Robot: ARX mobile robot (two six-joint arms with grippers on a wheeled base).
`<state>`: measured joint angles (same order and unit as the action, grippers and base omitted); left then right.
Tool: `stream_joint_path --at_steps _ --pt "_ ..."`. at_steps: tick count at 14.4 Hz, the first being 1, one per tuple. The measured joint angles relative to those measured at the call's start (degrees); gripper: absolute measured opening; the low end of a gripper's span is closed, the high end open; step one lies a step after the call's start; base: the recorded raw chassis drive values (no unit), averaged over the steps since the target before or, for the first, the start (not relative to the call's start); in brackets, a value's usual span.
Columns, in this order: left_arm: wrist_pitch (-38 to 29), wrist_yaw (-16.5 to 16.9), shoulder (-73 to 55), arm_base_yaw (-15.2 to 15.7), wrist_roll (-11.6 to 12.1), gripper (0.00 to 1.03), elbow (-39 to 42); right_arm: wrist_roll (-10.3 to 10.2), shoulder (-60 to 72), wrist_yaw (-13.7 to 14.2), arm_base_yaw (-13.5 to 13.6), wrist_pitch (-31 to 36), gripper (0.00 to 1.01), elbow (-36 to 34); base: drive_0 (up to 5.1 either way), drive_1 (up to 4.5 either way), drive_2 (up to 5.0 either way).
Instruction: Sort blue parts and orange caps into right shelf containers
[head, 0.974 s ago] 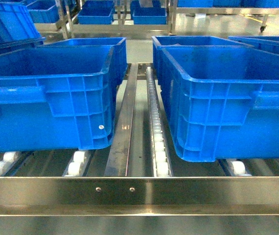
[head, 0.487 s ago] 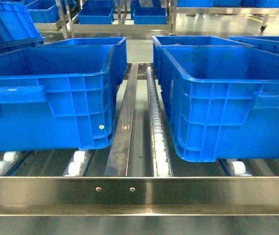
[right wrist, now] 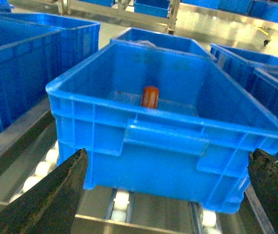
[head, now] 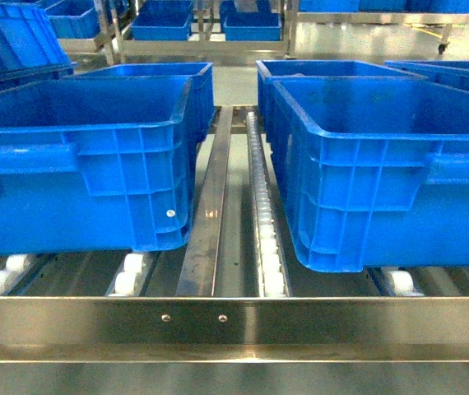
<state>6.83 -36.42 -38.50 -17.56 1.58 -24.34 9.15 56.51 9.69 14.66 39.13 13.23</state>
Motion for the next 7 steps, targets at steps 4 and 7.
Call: stream_joint_path --at_steps 4,7 --pt "-4.8 -5.1 -3.3 -1.5 -0.7 0.44 -2.3 -0.7 -1.3 1.9 2.3 1.6 0.98 -0.7 0.0 0.00 0.0" --pt "-12.5 -0.3 -9.7 2.4 0.5 0.44 -7.3 -1.2 -0.6 3.4 3.3 1.7 0.98 -0.7 0.0 0.00 0.0"
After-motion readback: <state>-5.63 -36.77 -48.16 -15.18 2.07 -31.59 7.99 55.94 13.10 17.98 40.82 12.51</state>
